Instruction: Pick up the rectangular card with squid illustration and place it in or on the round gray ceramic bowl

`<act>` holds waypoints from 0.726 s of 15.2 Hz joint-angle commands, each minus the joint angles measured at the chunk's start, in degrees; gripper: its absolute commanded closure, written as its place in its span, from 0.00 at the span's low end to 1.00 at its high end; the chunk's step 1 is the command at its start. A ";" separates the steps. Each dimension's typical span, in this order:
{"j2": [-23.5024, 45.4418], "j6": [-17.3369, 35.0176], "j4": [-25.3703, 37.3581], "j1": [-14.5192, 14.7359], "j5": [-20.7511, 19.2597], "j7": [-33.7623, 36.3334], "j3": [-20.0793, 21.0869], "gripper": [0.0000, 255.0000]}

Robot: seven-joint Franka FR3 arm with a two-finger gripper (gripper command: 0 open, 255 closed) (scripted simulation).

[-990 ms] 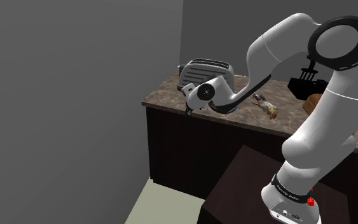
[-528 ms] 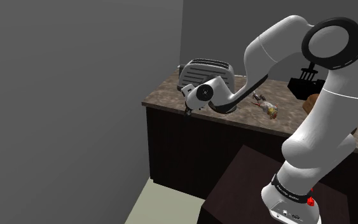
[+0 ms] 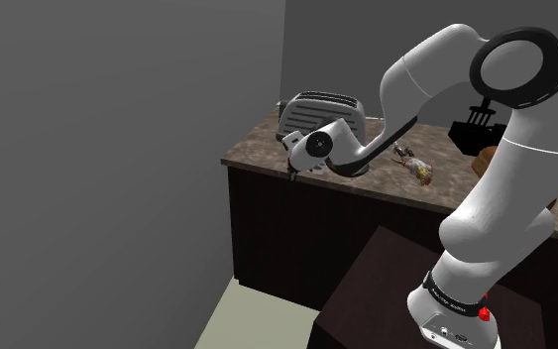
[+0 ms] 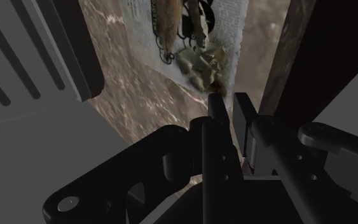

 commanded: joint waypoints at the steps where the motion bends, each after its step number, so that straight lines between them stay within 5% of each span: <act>1: -0.03 -0.28 0.00 -0.12 0.05 -0.08 -0.13 1.00; 4: -0.11 -0.35 -0.09 -0.03 0.18 -0.06 -0.04 1.00; 11: -5.04 1.67 -0.71 -0.56 8.36 -7.91 0.01 1.00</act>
